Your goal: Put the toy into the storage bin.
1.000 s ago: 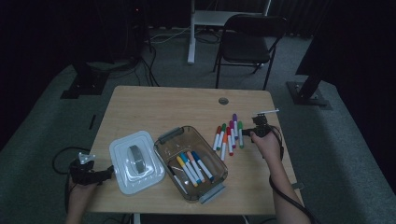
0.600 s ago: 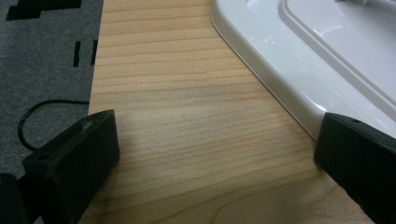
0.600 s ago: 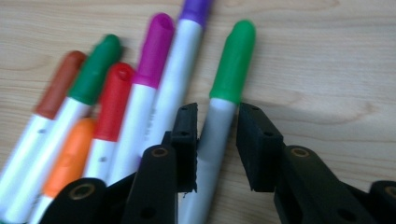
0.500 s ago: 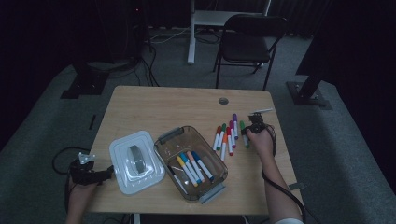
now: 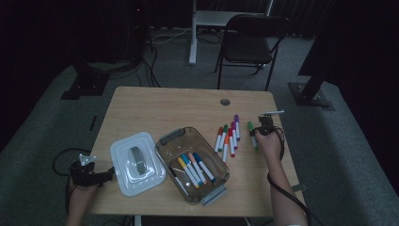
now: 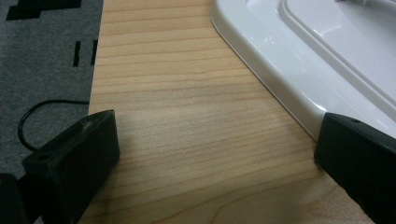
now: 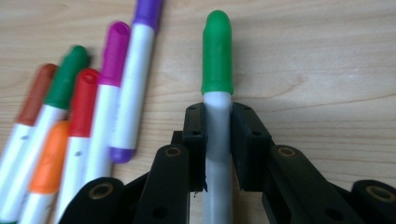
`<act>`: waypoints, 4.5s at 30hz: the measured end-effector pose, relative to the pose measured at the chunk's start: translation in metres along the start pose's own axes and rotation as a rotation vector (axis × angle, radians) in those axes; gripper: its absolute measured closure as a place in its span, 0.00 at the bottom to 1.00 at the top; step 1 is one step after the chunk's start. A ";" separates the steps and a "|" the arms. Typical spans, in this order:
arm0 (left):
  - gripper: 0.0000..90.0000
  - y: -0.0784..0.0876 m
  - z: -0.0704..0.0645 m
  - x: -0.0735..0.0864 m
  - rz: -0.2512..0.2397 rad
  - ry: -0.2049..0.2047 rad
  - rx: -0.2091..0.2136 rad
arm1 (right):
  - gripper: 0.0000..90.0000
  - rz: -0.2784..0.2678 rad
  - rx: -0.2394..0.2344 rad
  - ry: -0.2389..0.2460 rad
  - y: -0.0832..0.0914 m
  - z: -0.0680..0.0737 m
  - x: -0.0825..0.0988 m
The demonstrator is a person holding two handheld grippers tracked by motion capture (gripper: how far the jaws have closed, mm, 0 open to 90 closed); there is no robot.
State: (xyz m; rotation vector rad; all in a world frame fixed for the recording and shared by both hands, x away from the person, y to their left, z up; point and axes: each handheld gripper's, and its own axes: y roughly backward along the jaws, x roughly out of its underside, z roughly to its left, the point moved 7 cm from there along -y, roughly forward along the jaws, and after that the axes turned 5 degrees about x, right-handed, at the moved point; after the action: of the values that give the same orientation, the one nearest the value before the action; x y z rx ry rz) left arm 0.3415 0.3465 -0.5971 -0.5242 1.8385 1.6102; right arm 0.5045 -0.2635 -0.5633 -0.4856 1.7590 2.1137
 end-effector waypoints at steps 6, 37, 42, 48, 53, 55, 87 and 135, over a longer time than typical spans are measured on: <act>0.01 0.000 0.000 0.000 0.000 0.000 0.000 | 0.85 -0.060 -0.051 0.038 0.030 0.010 -0.002; 0.01 0.000 0.000 0.000 -0.001 -0.001 -0.001 | 0.85 -0.113 -0.468 0.449 0.142 0.212 0.052; 0.01 0.000 0.000 0.000 -0.001 0.000 0.000 | 0.85 -0.039 -0.472 0.498 0.123 0.233 0.069; 0.01 0.000 0.000 0.000 -0.001 0.000 0.000 | 0.85 0.043 -0.471 0.559 0.105 0.255 0.087; 0.01 0.000 0.000 0.000 -0.002 0.001 0.000 | 0.85 0.116 -0.473 0.592 0.092 0.272 0.100; 0.01 0.000 0.000 0.000 0.000 -0.002 0.000 | 0.85 0.144 -0.457 0.612 0.086 0.277 0.104; 0.01 0.000 0.000 0.000 0.000 0.000 0.000 | 0.85 0.406 -0.339 0.747 0.040 0.303 0.137; 0.01 0.000 0.000 0.000 0.000 0.000 0.000 | 0.66 -0.208 -0.333 0.388 0.116 0.118 0.027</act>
State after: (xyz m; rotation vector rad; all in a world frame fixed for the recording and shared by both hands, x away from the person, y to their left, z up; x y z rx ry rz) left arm 0.3415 0.3466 -0.5971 -0.5236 1.8384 1.6104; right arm 0.4212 -0.1662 -0.4556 -1.1847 1.4518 2.2757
